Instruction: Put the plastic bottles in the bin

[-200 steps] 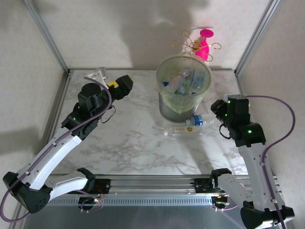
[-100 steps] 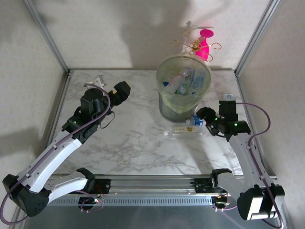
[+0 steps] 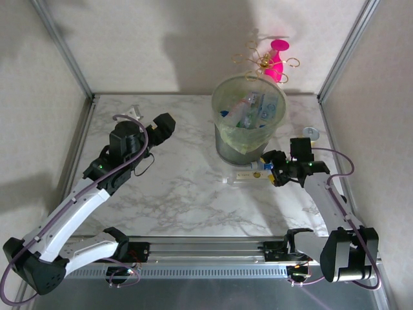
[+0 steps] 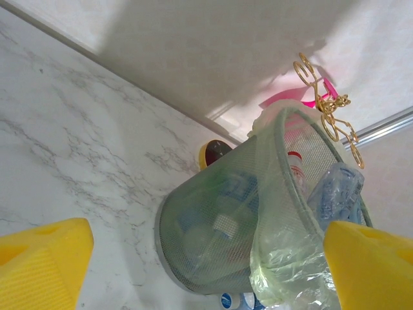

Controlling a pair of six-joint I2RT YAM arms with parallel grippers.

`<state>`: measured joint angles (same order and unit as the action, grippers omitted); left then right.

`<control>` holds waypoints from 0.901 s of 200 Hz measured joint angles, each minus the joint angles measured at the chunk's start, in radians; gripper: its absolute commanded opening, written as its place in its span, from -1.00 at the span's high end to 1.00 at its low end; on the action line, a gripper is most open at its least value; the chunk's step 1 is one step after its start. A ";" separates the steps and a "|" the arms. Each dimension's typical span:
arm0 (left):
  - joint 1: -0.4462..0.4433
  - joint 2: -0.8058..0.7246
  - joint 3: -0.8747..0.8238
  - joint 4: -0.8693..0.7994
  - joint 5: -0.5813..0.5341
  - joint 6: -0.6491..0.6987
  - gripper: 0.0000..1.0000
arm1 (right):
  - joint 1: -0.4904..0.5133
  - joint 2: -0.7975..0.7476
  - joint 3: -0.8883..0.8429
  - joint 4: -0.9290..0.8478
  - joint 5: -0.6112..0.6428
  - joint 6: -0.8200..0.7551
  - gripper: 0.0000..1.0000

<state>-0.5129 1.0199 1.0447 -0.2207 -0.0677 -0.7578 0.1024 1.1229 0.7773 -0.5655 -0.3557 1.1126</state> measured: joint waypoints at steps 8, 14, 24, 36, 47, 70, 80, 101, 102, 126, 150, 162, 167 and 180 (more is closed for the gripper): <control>0.002 -0.006 0.000 -0.003 0.000 0.000 -0.84 | 0.000 0.005 0.000 -0.008 0.007 0.026 -0.36; 0.003 -0.010 0.000 -0.003 0.000 0.000 -0.85 | 0.000 0.009 0.000 -0.011 0.013 0.041 -0.35; 0.005 -0.014 0.000 -0.005 0.000 0.000 -0.84 | 0.000 0.019 -0.002 -0.010 0.015 0.068 -0.36; 0.006 -0.018 0.000 -0.009 0.000 0.000 -0.84 | 0.000 0.031 -0.013 -0.002 0.015 0.093 -0.41; 0.007 -0.019 0.000 -0.010 0.000 0.000 -0.84 | 0.000 0.047 -0.026 0.004 0.015 0.114 -0.46; 0.010 -0.019 0.000 -0.015 0.000 0.000 -0.85 | 0.000 0.090 -0.047 0.020 0.016 0.134 -0.53; 0.011 -0.019 0.000 -0.018 0.000 0.000 -0.84 | 0.000 0.110 -0.051 0.028 0.019 0.135 -0.51; 0.013 -0.019 0.000 -0.018 0.000 0.000 -0.84 | 0.000 0.141 -0.052 0.051 0.023 0.138 -0.49; 0.013 -0.019 0.000 -0.018 0.000 0.000 -0.84 | 0.000 0.142 -0.052 0.052 0.023 0.137 -0.48; 0.013 -0.019 0.000 -0.018 0.000 0.000 -0.84 | 0.000 0.174 -0.052 0.080 0.028 0.134 -0.44; 0.013 -0.019 0.000 -0.019 0.000 0.000 -0.84 | 0.000 0.216 -0.052 0.098 0.043 0.125 -0.37; 0.014 -0.019 0.000 -0.019 0.000 0.000 -0.84 | 0.000 0.239 -0.054 0.112 0.048 0.119 -0.34; 0.014 -0.020 0.000 -0.021 0.000 0.000 -0.84 | 0.000 0.245 -0.054 0.120 0.048 0.118 -0.34; 0.014 -0.022 0.000 -0.024 -0.001 0.000 -0.84 | 0.000 0.248 -0.054 0.132 0.048 0.111 -0.30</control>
<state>-0.4992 0.9981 1.0447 -0.2443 -0.0685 -0.7574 0.1028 1.3712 0.7235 -0.4332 -0.3077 1.2232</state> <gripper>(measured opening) 0.922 0.664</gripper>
